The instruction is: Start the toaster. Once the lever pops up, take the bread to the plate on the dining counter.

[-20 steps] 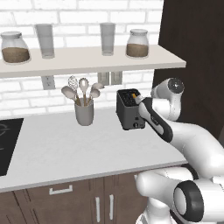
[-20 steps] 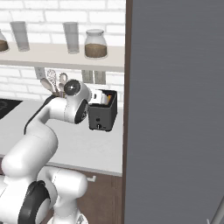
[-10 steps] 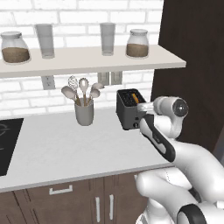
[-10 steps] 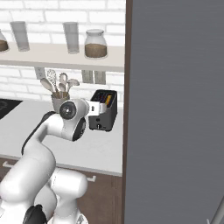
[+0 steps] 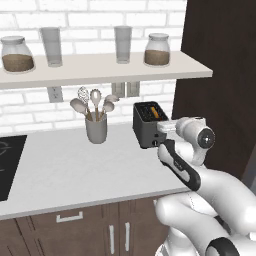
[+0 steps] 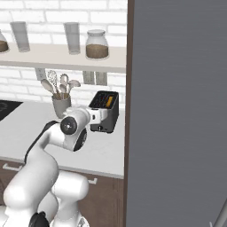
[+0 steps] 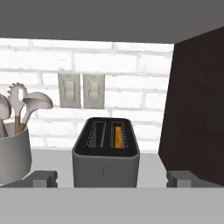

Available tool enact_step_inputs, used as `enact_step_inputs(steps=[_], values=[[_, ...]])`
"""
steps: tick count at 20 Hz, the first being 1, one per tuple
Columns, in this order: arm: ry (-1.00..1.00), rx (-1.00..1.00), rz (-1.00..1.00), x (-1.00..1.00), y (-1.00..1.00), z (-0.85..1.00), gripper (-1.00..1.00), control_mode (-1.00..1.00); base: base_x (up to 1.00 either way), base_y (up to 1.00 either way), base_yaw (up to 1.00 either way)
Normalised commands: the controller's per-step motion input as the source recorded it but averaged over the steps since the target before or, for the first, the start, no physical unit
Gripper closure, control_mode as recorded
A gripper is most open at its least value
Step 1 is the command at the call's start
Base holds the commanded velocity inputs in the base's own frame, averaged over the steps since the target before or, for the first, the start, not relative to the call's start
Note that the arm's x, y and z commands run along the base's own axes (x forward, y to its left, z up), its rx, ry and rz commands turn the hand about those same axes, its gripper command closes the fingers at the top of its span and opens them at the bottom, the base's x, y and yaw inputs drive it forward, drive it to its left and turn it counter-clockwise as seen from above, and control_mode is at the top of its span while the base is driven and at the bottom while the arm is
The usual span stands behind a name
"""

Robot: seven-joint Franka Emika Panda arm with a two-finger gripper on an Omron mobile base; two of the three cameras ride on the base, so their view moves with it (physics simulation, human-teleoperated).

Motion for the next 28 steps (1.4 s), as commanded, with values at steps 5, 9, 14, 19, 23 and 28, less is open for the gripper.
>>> enact_step_inputs(steps=[5,9,14,19,23,28], values=[[-0.01,0.01,-0.01,0.24,0.0,0.0,-1.0,-1.0,0.0,0.0,0.0],[0.0,0.07,0.0,0.0,0.0,-0.21,-1.0,-1.0,0.0,0.0,0.0],[-0.02,0.07,0.0,0.04,0.0,-0.29,-1.0,-1.0,0.0,0.0,0.0],[-0.09,0.06,0.0,0.07,0.0,-0.14,-1.0,-1.0,0.0,0.0,0.0],[-0.09,0.03,0.0,0.23,0.0,0.0,-1.0,-1.0,0.0,0.0,0.0],[-0.02,0.0,0.0,0.3,0.0,-0.07,-1.0,-1.0,0.0,0.0,0.0]])
